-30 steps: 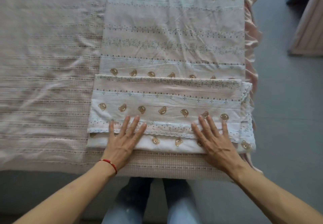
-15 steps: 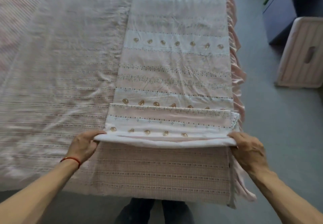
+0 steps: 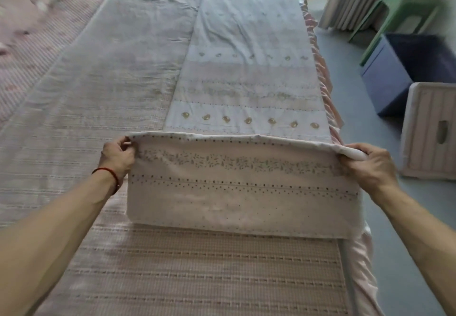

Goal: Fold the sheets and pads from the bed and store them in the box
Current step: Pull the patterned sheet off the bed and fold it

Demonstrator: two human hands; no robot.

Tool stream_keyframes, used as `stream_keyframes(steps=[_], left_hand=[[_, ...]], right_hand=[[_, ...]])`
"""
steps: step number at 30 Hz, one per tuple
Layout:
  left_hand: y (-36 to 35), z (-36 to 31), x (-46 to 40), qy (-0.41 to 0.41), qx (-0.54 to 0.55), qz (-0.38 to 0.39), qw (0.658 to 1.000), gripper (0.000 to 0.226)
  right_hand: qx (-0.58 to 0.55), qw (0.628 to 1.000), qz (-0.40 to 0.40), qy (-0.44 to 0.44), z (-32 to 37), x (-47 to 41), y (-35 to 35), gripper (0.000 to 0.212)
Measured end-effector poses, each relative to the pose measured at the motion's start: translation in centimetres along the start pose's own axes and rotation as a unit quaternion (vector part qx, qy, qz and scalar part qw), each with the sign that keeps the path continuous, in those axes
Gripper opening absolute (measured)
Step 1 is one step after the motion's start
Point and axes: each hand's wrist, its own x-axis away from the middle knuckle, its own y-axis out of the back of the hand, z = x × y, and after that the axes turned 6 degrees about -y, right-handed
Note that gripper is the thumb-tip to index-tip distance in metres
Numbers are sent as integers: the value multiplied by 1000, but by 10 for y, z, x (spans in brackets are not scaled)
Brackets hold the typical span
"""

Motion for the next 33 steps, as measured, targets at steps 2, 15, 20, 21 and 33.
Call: stream_keyframes(steps=[2, 15, 20, 21, 33], left_hand=[[-24, 11, -36, 7, 20, -2, 1000, 17], [-73, 56, -49, 7, -59, 2, 998, 20], [-105, 36, -42, -46, -249, -65, 965, 50], [-118, 30, -36, -100, -315, -59, 942, 53], [-193, 56, -36, -154, -453, 68, 875, 60]], right_hand=[[-43, 999, 1, -14, -5, -32, -23, 24], [26, 991, 55, -118, -71, -83, -73, 49], [251, 956, -125, 89, -44, -56, -106, 73], [309, 937, -79, 141, -42, -54, -113, 78], [333, 942, -9, 48, -105, -76, -163, 81]])
